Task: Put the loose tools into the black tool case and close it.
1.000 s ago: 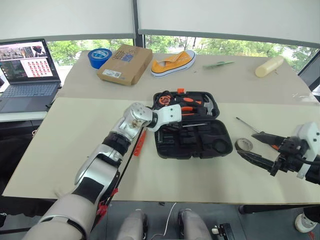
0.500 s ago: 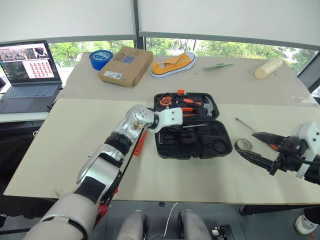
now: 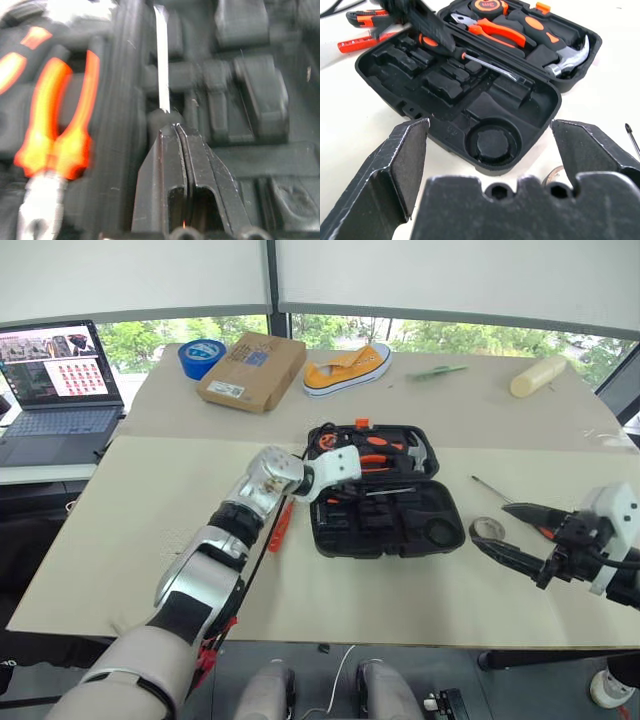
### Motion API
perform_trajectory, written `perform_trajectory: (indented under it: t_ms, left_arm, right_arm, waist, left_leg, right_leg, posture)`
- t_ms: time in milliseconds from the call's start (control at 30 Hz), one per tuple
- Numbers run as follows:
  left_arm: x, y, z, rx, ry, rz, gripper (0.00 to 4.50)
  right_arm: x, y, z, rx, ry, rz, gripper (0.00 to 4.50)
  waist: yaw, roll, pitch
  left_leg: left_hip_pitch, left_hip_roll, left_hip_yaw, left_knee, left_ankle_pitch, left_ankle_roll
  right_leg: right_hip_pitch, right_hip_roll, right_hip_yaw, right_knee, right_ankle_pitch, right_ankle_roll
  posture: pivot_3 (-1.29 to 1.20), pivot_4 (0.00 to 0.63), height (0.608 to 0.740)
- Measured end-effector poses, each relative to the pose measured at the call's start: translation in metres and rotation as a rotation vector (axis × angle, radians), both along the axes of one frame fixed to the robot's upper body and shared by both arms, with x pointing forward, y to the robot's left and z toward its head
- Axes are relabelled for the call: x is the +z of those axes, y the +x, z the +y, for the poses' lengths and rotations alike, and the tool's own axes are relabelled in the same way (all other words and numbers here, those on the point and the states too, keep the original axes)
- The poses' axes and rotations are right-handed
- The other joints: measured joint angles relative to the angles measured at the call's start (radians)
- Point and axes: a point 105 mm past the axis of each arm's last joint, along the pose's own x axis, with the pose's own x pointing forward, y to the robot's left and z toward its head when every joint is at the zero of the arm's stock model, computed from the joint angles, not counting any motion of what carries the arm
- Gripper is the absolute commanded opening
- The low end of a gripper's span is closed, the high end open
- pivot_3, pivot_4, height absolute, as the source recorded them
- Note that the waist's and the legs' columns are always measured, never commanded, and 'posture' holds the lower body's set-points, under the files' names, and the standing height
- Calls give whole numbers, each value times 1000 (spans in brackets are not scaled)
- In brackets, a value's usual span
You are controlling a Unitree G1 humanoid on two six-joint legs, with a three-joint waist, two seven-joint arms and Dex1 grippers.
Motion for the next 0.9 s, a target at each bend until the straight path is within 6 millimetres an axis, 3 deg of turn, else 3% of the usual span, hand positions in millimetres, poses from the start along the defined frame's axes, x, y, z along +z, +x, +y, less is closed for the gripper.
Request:
perform_trajectory:
  t_ms: [333, 500, 567, 733, 800, 900]
  left_arm:
    - [-2, 2, -3, -19, 12, -62, 87]
    - [25, 1, 31, 29, -160, 76, 1575]
    - [51, -16, 46, -29, -300, 159, 2281]
    - [103, -78, 127, -54, -424, 367, 4101]
    - [112, -103, 137, -74, -404, 420, 4423]
    - [102, -128, 132, -122, -337, 442, 4423]
  right_arm:
    - [0, 0, 1, -7, -1, -3, 4500]
    - [-4, -1, -4, -57, -2, -2, 4500]
    - [-6, -1, -13, -105, -18, -2, 4500]
    - [-11, 0, -70, -279, -72, 41, 4500]
    - [-11, 0, -96, -333, -100, 73, 4500]
    - [-12, 8, -118, -349, -149, 92, 4500]
  waist:
    - [12, 0, 0]
    - [-11, 1, 0]
    - [-17, 2, -1]
    - [-34, 3, 0]
    - [-28, 4, 0]
    - [-15, 4, 0]
  left_leg:
    - [4, 1, 0, 0, 0, 0]
    - [-2, 3, 0, -1, 0, 0]
    - [-4, 3, 0, -1, 0, 0]
    - [-5, 3, 2, -1, 1, -1]
    - [-2, 3, 1, -1, 0, -1]
    - [7, 3, 2, -3, 0, 0]
  right_leg:
    - [3, 0, 0, -6, 1, 0]
    - [-4, 1, 0, 1, 1, 0]
    - [-7, 1, 1, 2, 1, 0]
    - [-10, 1, 2, 3, 1, 0]
    - [-5, 0, 1, 2, 0, 0]
    - [6, 0, 1, -10, 0, 1]
  posture:
    - [0, 150, 735]
    - [0, 150, 735]
    - [0, 150, 735]
    - [0, 150, 735]
    - [0, 150, 735]
    - [0, 150, 735]
